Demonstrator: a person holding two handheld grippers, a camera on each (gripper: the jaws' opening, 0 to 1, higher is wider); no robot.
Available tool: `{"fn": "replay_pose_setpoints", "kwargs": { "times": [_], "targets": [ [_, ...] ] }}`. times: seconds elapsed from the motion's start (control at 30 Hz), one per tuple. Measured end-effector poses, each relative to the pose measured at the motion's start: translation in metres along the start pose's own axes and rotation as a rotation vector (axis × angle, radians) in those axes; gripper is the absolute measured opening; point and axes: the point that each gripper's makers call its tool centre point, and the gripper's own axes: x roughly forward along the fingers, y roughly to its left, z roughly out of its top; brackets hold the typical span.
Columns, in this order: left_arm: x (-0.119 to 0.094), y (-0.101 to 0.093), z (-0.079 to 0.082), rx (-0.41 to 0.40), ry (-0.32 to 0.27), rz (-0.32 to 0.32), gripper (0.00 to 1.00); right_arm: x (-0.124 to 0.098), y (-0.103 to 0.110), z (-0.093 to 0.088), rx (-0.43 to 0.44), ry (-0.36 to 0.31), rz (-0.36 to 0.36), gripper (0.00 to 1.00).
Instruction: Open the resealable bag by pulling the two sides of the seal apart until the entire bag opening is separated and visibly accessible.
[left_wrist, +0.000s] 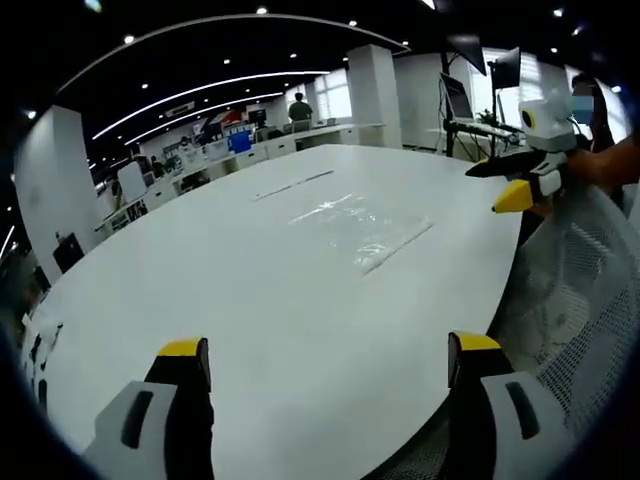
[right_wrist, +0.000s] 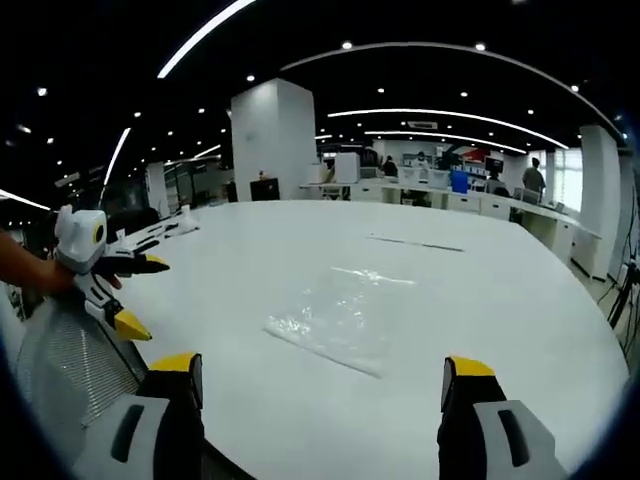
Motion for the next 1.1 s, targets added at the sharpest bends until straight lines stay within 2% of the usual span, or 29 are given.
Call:
{"fn": "replay_pose_setpoints", "kwargs": {
  "times": [0.53,1.1],
  "targets": [
    [0.002,-0.002,-0.001,-0.004,0.009,-0.014,0.96,0.003,0.006,-0.009,-0.013,0.049,0.025,1.0],
    [0.003,-0.005,-0.002,-0.005,0.007,-0.031,0.94,0.002,0.001,-0.013,-0.002,0.063,0.001,1.0]
  ]
}}
